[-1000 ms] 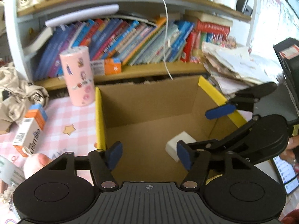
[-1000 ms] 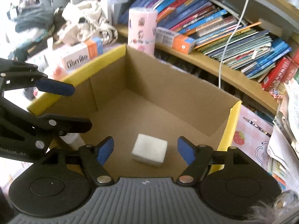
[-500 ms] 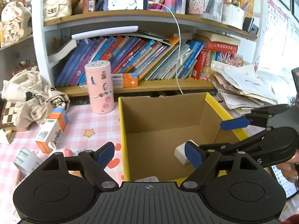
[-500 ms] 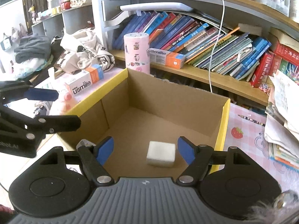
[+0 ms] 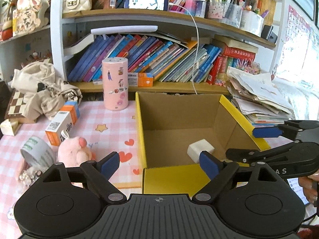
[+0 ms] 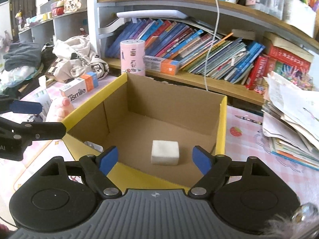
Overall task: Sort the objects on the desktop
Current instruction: 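Lift the open right tool up out of the yellow box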
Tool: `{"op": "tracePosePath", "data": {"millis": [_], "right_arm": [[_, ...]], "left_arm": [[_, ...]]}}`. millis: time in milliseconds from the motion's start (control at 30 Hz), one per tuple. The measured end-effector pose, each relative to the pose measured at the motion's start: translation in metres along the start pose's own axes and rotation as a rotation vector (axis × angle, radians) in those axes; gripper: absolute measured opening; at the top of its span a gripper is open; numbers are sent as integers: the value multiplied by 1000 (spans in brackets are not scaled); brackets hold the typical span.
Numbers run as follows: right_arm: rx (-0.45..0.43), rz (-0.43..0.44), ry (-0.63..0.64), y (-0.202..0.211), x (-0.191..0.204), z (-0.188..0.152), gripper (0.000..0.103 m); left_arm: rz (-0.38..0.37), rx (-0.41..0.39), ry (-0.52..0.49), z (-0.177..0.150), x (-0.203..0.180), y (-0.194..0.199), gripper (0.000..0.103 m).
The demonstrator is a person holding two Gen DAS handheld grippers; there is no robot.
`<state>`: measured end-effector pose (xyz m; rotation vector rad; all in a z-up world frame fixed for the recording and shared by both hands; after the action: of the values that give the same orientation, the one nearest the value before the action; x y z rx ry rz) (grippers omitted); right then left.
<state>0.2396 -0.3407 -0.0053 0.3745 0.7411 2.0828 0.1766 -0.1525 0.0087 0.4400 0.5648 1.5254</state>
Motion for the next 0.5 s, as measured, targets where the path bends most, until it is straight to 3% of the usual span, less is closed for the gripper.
{"op": "tracePosePath", "data": {"millis": [500], "right_arm": [[11,-134,-83,18,48,-29,84]], "left_arm": [[-52,25,-63,-18,21,17,91]]}}
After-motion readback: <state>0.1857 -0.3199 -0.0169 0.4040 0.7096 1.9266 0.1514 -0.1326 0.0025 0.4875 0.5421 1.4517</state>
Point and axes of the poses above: each gripper's, at about its wrist camera, not at the fingertips, and y roughly against the way its jaws point, x to its left, z to its top, the point moved 3 cm from there along -y, roughly the way its jaws point, and after that the axes turned 2 degrees about z, right-handed, at the moved point
